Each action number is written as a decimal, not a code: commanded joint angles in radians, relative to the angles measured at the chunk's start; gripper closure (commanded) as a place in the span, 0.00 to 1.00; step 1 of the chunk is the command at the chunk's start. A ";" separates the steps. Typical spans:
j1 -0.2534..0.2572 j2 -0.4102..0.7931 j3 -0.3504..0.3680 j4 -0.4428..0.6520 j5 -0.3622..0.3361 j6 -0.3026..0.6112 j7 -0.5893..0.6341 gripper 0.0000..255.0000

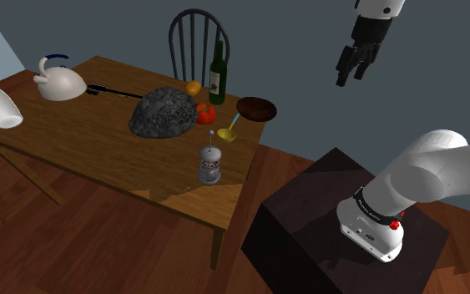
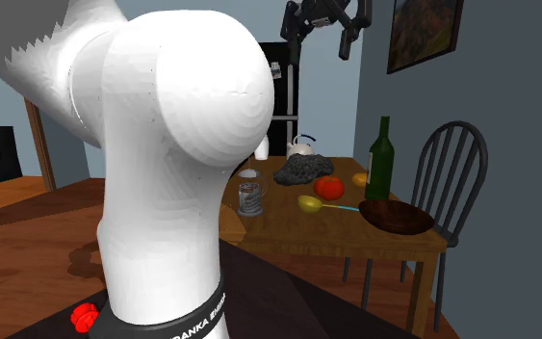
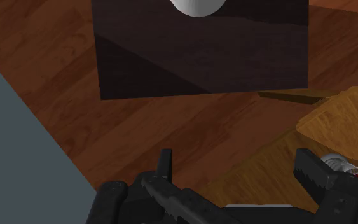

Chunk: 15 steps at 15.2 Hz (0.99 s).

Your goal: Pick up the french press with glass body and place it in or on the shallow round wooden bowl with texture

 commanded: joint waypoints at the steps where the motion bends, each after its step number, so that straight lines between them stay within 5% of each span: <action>1: 0.000 0.000 0.000 0.000 0.000 0.000 0.000 0.00; 15: 0.114 0.361 0.124 -0.009 0.156 0.364 0.082 0.00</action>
